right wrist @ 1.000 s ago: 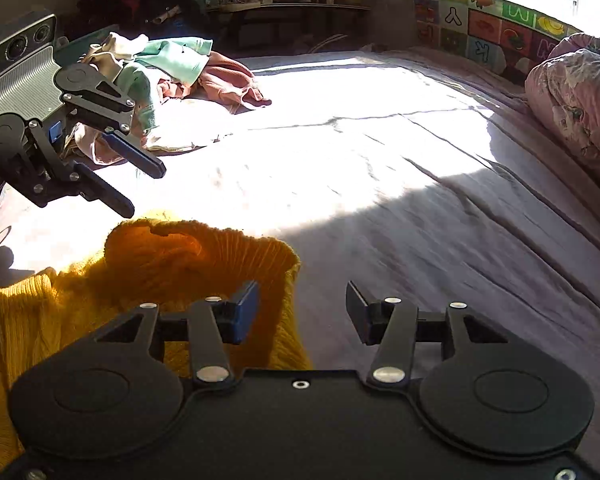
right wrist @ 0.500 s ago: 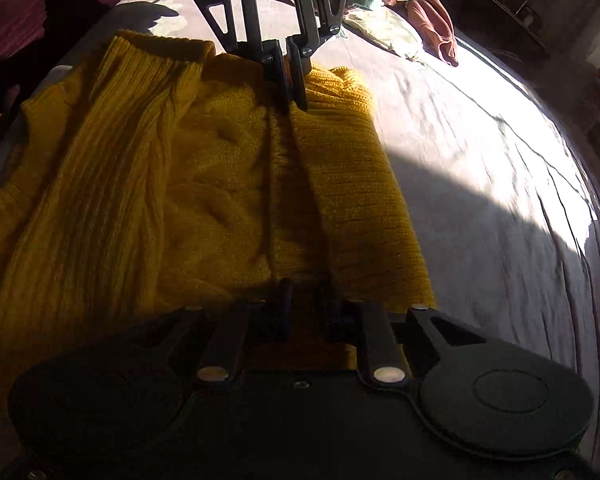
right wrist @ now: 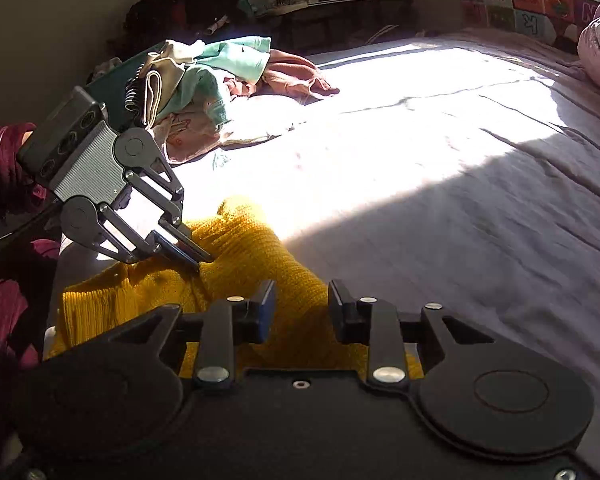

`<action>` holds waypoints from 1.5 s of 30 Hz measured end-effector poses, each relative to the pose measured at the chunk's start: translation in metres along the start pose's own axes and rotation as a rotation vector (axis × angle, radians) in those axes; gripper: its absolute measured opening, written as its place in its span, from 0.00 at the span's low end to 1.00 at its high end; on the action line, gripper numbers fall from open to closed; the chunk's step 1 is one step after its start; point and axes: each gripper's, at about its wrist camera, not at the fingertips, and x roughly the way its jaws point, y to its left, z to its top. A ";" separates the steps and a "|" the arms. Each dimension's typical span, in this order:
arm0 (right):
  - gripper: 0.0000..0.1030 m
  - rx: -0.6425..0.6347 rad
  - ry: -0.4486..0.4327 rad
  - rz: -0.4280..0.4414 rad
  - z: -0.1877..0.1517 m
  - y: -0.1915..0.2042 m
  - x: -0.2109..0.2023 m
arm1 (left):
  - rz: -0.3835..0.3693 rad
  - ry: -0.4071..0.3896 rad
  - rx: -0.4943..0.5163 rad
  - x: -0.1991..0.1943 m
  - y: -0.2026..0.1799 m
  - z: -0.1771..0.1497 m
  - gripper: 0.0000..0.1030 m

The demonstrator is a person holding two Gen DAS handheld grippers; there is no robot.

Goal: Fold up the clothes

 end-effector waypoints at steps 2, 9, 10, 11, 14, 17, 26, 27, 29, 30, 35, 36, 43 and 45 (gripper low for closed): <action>0.30 0.011 -0.079 -0.037 -0.018 0.016 -0.005 | 0.008 -0.094 -0.096 -0.020 0.014 0.008 0.06; 0.33 0.065 -0.156 -0.068 -0.036 0.028 -0.012 | 0.035 -0.042 -0.257 0.036 0.022 0.011 0.05; 0.36 0.069 -0.147 -0.052 -0.033 0.029 -0.017 | 0.076 -0.110 -0.216 0.037 0.010 -0.001 0.05; 0.37 0.075 -0.167 -0.036 -0.030 0.029 -0.027 | 0.083 -0.142 -0.234 0.035 0.009 -0.008 0.05; 0.37 0.152 -0.255 -0.097 -0.033 0.015 -0.045 | 0.050 -0.189 -0.383 0.028 0.020 -0.018 0.06; 0.36 0.201 -0.219 -0.145 -0.063 0.004 -0.026 | 0.081 -0.189 -0.382 0.029 0.015 -0.017 0.06; 0.38 0.170 -0.235 -0.206 -0.070 0.022 -0.018 | 0.110 -0.161 -0.423 0.027 0.018 -0.017 0.06; 0.39 0.156 -0.228 -0.208 -0.069 0.024 -0.019 | 0.127 -0.186 -0.393 0.027 0.013 -0.018 0.06; 0.44 0.147 -0.178 -0.196 -0.059 0.026 -0.024 | 0.071 -0.145 -0.446 0.018 0.026 -0.008 0.08; 0.46 0.133 -0.156 -0.176 -0.053 0.026 -0.028 | 0.033 -0.129 -0.430 0.010 0.030 -0.003 0.12; 0.48 0.094 -0.146 -0.054 -0.027 0.011 -0.063 | -0.031 -0.157 -0.376 -0.017 0.057 0.010 0.39; 0.48 0.090 -0.153 -0.054 -0.021 0.003 -0.068 | -0.039 -0.178 -0.386 -0.021 0.069 0.014 0.42; 0.55 0.073 -0.020 -0.016 0.003 -0.070 -0.054 | -0.249 -0.076 -0.467 0.016 0.146 0.016 0.56; 0.55 0.069 0.066 0.026 -0.003 -0.083 -0.037 | -0.353 0.004 -0.494 0.039 0.154 0.006 0.56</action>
